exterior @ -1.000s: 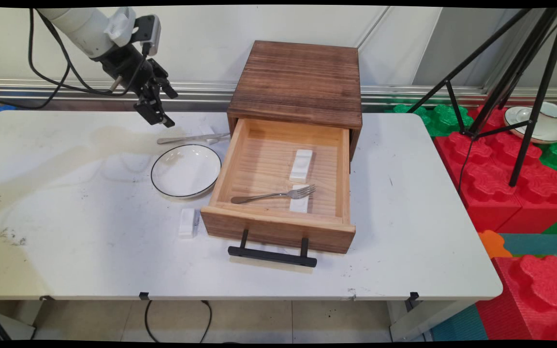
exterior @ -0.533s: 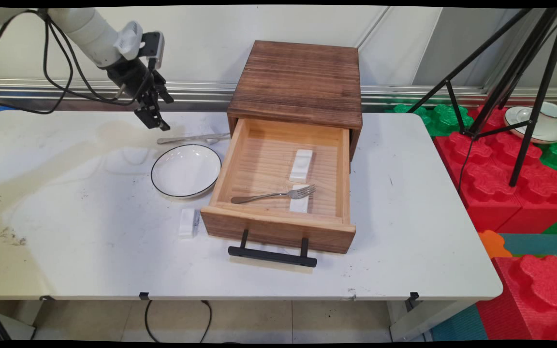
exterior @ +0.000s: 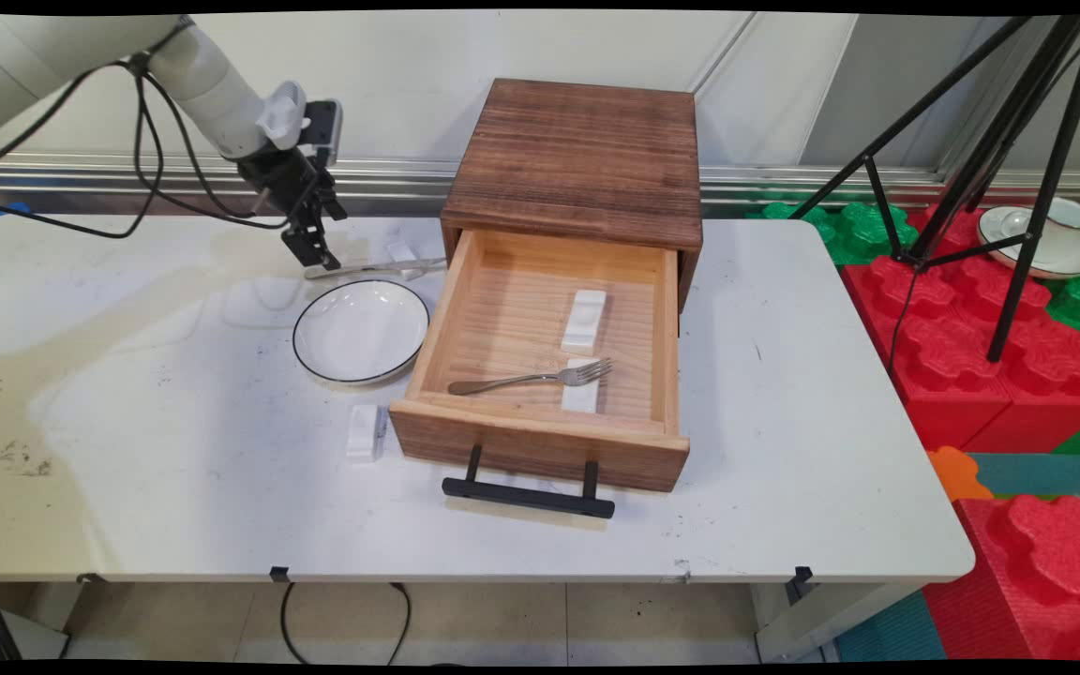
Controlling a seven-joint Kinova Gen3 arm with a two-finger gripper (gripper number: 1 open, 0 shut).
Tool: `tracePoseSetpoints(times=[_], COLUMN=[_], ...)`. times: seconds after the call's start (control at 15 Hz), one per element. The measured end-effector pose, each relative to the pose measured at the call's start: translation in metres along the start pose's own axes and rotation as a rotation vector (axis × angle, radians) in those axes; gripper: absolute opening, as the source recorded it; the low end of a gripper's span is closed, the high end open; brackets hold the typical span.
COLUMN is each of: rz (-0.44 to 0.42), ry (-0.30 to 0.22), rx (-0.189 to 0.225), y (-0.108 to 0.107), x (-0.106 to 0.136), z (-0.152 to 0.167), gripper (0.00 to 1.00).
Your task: Pick up the knife from the left of the white plate, then place the picked object into the drawer
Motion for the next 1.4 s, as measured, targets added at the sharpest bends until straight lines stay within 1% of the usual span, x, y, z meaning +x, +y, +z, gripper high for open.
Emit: tracePoseSetpoints(times=[0.47,0.8,0.87,1.4], rz=[0.013,0.019,0.02,0.016], ry=[0.004,0.011,0.013,0.027], rx=[-0.019,-0.026,-0.028,-0.031], y=[-0.009,-0.011,-0.011,-0.01], x=[0.011,0.015,0.016,0.02], z=[0.037,0.051,0.053,0.057], gripper=[1.0,1.0,0.0,0.0])
